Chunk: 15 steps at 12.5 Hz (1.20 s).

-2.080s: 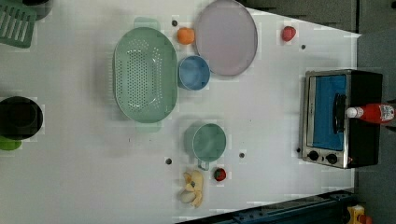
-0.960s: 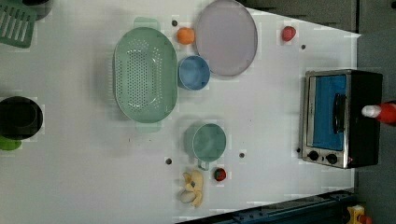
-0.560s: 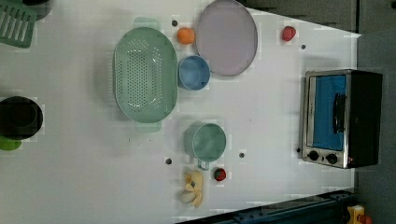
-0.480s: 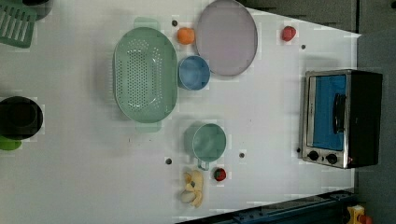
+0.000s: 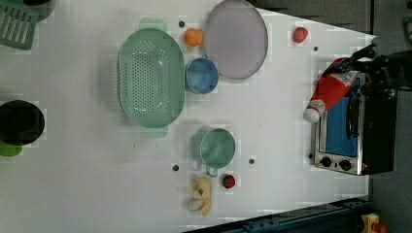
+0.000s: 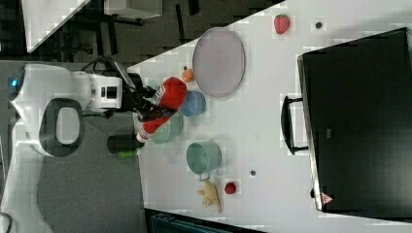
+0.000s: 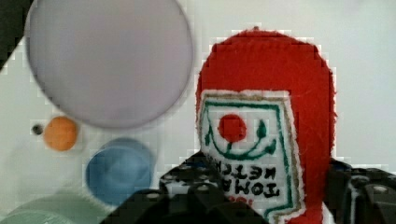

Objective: Pick Ketchup from oven and place it on table.

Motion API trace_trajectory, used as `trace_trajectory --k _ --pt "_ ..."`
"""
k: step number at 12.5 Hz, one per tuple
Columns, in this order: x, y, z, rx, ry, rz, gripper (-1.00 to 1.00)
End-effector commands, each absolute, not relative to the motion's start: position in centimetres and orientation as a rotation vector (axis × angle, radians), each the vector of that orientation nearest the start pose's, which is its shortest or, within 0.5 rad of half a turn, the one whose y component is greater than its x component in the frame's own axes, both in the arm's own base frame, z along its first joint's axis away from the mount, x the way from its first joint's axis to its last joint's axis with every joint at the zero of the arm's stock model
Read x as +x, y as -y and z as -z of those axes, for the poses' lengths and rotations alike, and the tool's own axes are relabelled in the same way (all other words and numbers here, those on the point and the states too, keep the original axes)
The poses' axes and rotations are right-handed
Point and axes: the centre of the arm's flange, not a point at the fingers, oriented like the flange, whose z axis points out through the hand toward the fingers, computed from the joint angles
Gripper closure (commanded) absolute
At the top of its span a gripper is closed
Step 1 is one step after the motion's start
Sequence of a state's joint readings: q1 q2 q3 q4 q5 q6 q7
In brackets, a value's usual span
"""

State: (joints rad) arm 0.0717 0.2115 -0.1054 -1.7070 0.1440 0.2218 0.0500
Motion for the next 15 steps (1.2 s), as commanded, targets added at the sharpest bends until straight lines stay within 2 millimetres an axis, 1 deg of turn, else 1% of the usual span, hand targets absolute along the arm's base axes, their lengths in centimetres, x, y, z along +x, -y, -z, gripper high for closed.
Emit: trace_trajectory --k 1,3,4,5,7,9,12,13,14,15 --pt "59.8 3.6 -43.2 -2.822 -1.372 -0.140 -0.27" --pt "58.6 3.4 -38.2 -2.833 -1.364 -0.089 -0.27" --pt "57.5 3.1 -35.2 -2.837 -1.361 -0.086 -0.26" --pt "56.7 2.9 -33.0 -2.837 -1.366 -0.077 -0.27" --pt "55.3 2.7 -29.4 -2.843 -1.367 -0.016 -0.27" --pt "53.9 2.6 -26.2 -2.856 -1.367 -0.026 -0.27" --pt "53.0 2.6 -22.4 -2.886 -1.379 -0.119 -0.27" --pt "53.0 2.6 -21.8 -2.889 -1.379 -0.123 -0.27" --pt "53.2 2.6 -22.0 -2.883 -1.376 -0.092 -0.43" --pt "53.4 2.6 -22.1 -2.879 -1.373 -0.070 -0.66"
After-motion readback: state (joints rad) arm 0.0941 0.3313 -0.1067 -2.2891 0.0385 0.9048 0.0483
